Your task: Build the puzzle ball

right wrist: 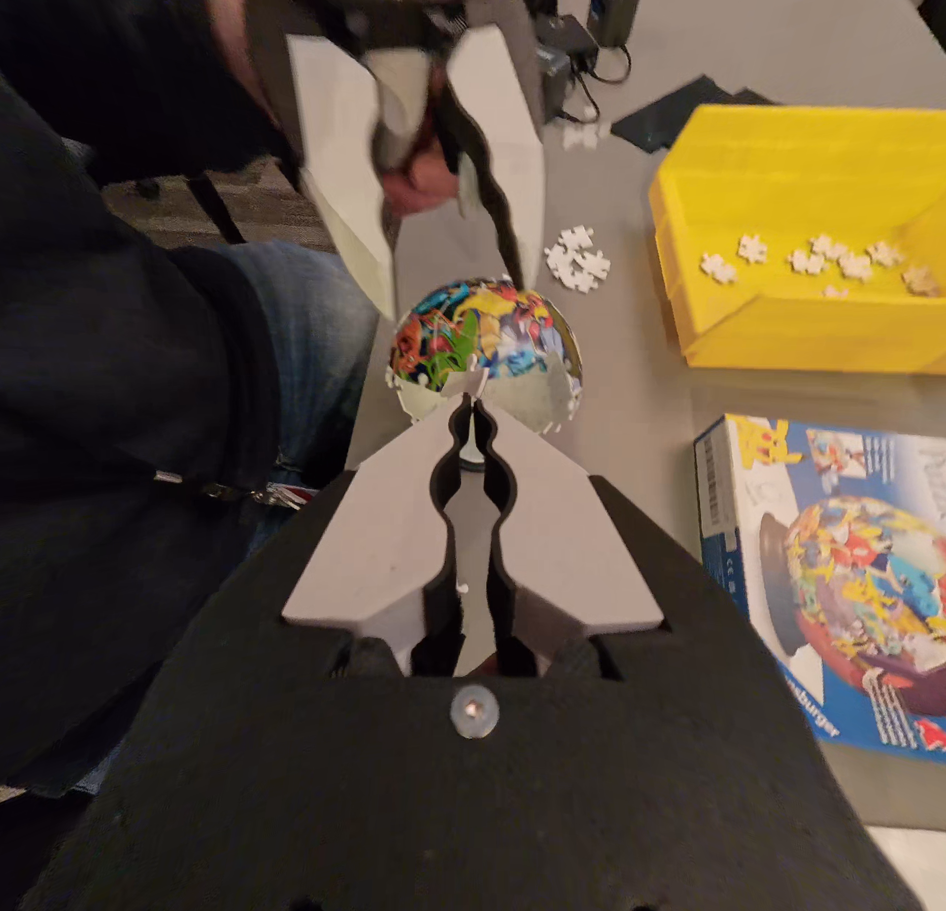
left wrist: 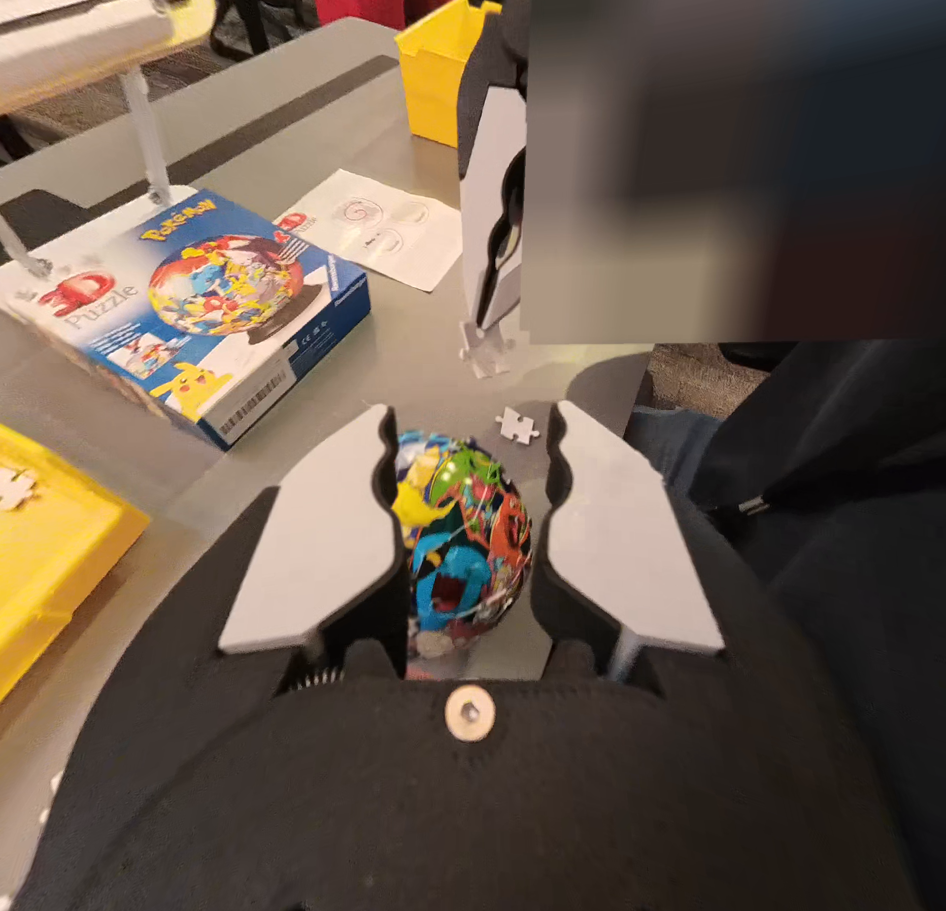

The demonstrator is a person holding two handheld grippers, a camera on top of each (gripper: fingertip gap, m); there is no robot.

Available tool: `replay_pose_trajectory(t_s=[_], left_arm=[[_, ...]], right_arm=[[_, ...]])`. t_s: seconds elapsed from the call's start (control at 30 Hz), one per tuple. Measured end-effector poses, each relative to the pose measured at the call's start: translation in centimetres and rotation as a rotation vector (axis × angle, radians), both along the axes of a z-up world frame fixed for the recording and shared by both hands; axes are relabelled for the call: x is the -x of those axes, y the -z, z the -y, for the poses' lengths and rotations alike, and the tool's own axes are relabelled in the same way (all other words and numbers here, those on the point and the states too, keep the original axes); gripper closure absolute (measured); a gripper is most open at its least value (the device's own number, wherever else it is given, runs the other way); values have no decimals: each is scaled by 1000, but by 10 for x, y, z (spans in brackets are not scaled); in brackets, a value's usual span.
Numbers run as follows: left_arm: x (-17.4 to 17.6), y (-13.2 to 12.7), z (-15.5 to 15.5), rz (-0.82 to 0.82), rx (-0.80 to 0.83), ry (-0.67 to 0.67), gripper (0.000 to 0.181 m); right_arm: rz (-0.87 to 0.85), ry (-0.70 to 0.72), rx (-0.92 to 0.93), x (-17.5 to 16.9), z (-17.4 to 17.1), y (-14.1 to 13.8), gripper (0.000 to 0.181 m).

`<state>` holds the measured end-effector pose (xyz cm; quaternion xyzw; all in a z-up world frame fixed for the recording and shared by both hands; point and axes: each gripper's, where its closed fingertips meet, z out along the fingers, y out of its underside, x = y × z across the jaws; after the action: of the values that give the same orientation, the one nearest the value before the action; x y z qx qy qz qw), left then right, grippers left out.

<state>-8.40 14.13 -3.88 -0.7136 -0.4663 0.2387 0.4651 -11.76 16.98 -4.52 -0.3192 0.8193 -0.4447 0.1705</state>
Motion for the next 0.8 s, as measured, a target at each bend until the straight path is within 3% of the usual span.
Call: replay_pose_trajectory(t_s=[0.2, 0.3, 0.37, 0.6, 0.8], left_arm=[[23, 4, -26, 65, 9, 76, 141], [23, 4, -39, 79, -9, 122, 156], [21, 3, -44, 89, -33, 146, 177], [27, -17, -34, -5, -213, 62, 179], [28, -30, -33, -100, -367, 34, 179]], right_arm=[[-36, -60, 42, -18, -5, -13, 181], [-63, -60, 64, -18, -4, -16, 181], [-53, -43, 81, -17, -2, -20, 181], [210, 145, 95, 3, 3, -31, 166], [336, 132, 85, -6, -1, -36, 176]])
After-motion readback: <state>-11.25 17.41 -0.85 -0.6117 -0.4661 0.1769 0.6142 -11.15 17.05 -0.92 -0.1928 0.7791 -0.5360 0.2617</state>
